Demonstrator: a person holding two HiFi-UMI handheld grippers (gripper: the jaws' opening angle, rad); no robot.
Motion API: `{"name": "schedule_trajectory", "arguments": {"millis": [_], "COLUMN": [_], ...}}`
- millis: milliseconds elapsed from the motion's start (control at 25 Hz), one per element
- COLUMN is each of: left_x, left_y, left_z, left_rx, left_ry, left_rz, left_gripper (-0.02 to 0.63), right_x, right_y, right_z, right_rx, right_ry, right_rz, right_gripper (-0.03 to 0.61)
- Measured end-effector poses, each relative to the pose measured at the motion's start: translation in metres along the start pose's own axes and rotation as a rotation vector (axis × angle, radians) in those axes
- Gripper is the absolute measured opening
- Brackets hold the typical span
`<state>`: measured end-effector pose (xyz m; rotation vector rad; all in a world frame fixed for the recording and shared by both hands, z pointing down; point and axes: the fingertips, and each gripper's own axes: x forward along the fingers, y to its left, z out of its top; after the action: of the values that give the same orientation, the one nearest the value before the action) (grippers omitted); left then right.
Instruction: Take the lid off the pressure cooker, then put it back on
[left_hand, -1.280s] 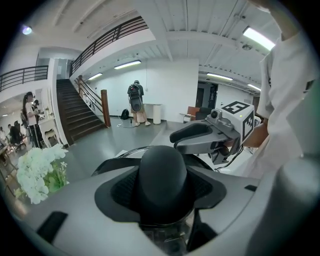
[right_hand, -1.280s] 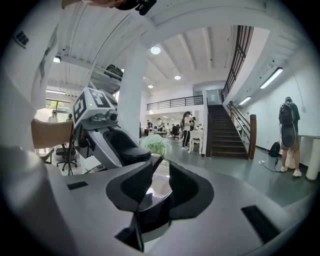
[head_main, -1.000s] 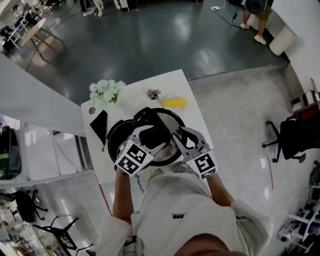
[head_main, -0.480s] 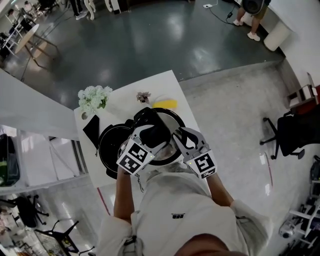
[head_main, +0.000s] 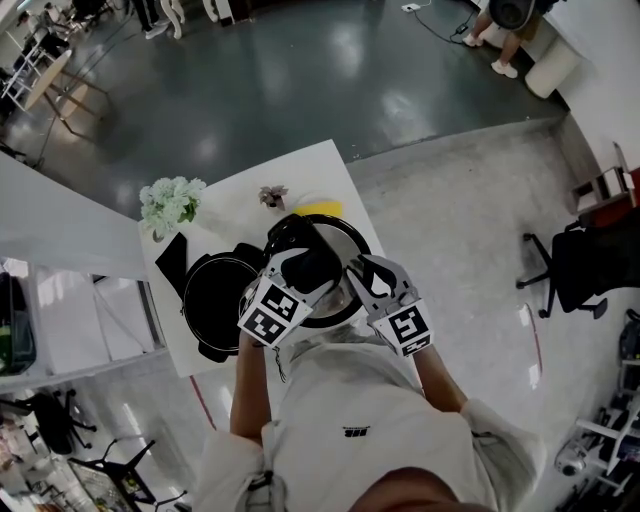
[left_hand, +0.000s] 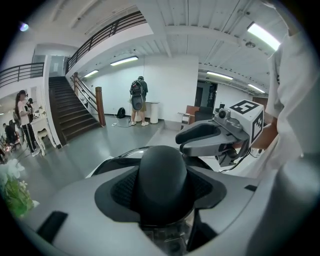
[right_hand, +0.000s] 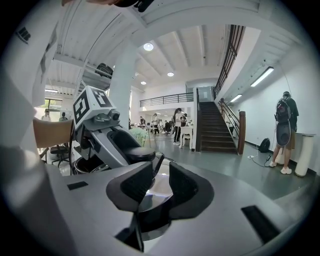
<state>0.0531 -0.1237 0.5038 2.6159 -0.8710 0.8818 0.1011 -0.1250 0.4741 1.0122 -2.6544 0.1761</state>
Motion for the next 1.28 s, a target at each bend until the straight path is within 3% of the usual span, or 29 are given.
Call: {"name": "schedule_trajectory", "arguments": {"millis": [640,1280], "left_x": [0.049,0.096], "left_y": [-0.008,-0.021], "left_z": [0.003,-0.041], "left_rx": [-0.059,-0.140], "left_ry": [0.028,0.077], "left_rz": [0.049,0.084], "left_gripper": [0.287,0.287], "right_x": [-0.006,-0.008], "right_y": [-0.039,-0.050], "right_z": [-0.033,-0.095], "right_rx": [0.013,0.022], "right_ry": [0.046,0.137], "right_rz": [0.037,0.073], "right_gripper": [0.106,0.106]}}
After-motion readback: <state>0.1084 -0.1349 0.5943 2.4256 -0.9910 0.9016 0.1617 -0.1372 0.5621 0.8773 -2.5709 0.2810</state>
